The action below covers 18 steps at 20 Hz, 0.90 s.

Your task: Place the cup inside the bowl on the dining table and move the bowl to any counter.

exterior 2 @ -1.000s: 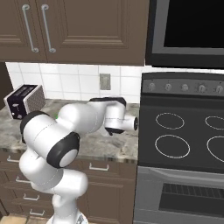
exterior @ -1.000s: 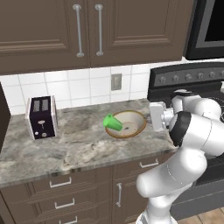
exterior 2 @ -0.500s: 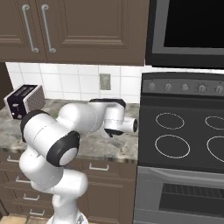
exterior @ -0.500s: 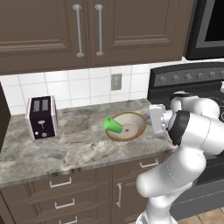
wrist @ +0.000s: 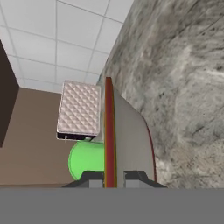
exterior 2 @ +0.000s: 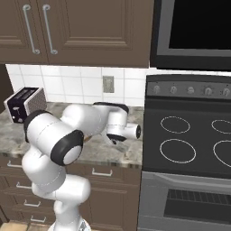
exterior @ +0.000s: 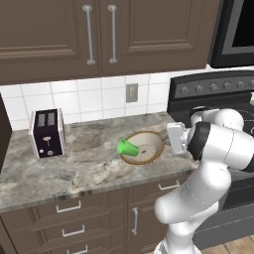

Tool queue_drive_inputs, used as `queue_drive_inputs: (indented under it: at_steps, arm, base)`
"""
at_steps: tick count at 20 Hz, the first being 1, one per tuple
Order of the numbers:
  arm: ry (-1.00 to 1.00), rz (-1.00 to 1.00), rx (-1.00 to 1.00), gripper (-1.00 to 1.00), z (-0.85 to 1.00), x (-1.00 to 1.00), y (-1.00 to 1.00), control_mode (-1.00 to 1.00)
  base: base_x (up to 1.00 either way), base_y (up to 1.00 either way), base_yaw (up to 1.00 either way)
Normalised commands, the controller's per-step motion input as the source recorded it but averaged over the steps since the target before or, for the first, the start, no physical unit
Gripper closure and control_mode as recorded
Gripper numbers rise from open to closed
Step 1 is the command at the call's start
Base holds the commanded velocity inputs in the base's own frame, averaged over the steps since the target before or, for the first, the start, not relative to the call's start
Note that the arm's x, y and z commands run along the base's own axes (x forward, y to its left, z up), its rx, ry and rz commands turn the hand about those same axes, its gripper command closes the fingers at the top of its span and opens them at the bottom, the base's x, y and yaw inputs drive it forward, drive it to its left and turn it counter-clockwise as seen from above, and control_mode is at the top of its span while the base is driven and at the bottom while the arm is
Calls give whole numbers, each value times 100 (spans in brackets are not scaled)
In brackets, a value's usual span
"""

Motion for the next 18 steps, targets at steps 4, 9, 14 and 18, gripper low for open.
queue_drive_inputs:
  at_steps: [4, 9, 14, 18]
  arm:
    - [0, 0, -2, 100, -8, 8, 0, -100]
    - [0, 0, -2, 100, -18, 5, 0, -100]
    - [0, 0, -2, 100, -42, 13, 0, -100]
    - [0, 0, 0, 100, -38, 21, 0, -100]
  base:
    - [0, 0, 0]
    - [0, 0, 0]
    - [0, 0, 0]
    - [0, 0, 0]
